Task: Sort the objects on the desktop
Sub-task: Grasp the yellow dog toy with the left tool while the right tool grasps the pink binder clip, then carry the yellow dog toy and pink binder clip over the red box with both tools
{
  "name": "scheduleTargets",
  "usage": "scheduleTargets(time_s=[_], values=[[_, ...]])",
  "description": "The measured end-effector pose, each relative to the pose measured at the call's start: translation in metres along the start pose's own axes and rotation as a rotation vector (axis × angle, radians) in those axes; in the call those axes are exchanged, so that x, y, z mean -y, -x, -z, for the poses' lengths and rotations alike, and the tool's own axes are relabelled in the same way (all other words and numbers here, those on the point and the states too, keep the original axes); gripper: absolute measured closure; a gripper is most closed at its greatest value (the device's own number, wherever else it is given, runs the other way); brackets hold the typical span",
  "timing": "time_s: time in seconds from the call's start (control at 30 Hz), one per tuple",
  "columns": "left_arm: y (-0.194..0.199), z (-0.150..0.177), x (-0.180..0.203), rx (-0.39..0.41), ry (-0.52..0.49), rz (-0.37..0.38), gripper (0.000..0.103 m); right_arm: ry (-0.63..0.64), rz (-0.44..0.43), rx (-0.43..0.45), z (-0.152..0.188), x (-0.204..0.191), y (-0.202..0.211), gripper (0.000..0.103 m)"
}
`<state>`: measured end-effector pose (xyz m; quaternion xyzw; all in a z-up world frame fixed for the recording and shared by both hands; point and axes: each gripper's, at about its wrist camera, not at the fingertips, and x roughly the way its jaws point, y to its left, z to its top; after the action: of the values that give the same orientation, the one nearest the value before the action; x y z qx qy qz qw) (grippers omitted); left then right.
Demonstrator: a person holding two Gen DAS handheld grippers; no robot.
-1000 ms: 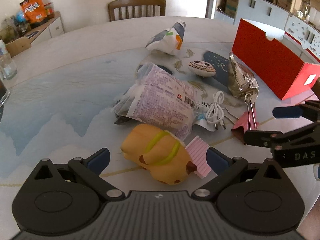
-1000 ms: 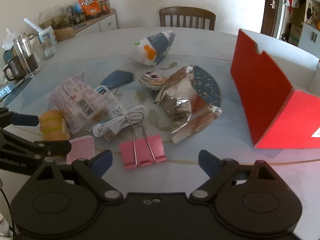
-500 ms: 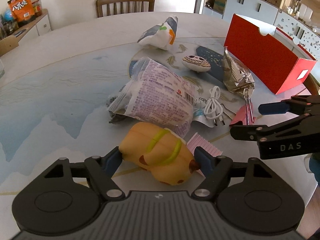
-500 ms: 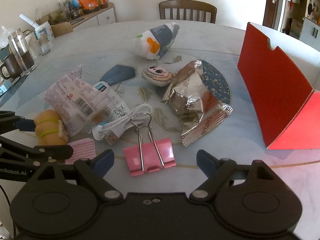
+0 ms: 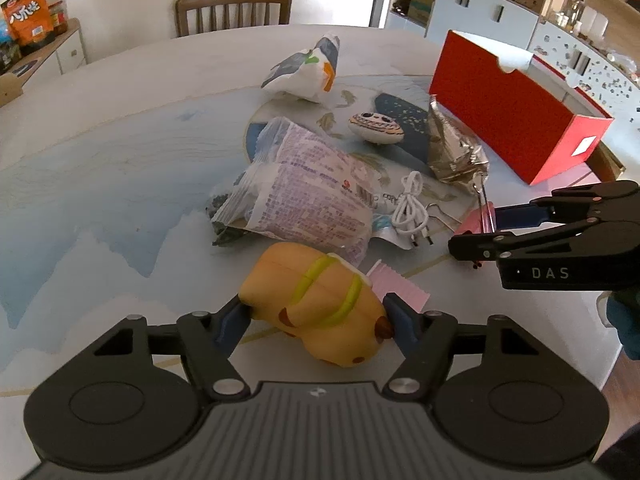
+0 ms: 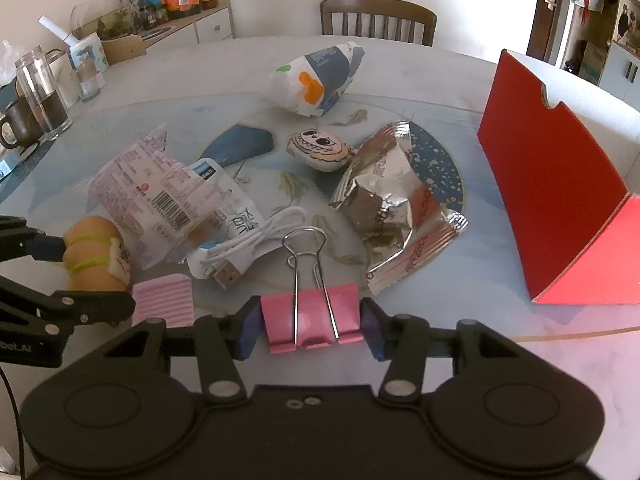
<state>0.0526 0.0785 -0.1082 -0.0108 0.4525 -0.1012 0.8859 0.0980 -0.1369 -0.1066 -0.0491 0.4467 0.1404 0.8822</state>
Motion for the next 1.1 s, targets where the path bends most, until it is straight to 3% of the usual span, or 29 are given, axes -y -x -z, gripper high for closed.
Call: scheduleTargets(time_s=[0.63, 1.1], values=[[0.044, -0.023, 0.006, 0.08, -0.045, 0.082, 0.032, -0.06, -0.001, 0.064, -0.006, 0.003, 0.055, 0.053], [0.06, -0.06, 0.054, 0.115, -0.11, 0.121, 0.032, -0.087, 0.0, 0.116, -0.017, 0.03, 0.103, 0.052]])
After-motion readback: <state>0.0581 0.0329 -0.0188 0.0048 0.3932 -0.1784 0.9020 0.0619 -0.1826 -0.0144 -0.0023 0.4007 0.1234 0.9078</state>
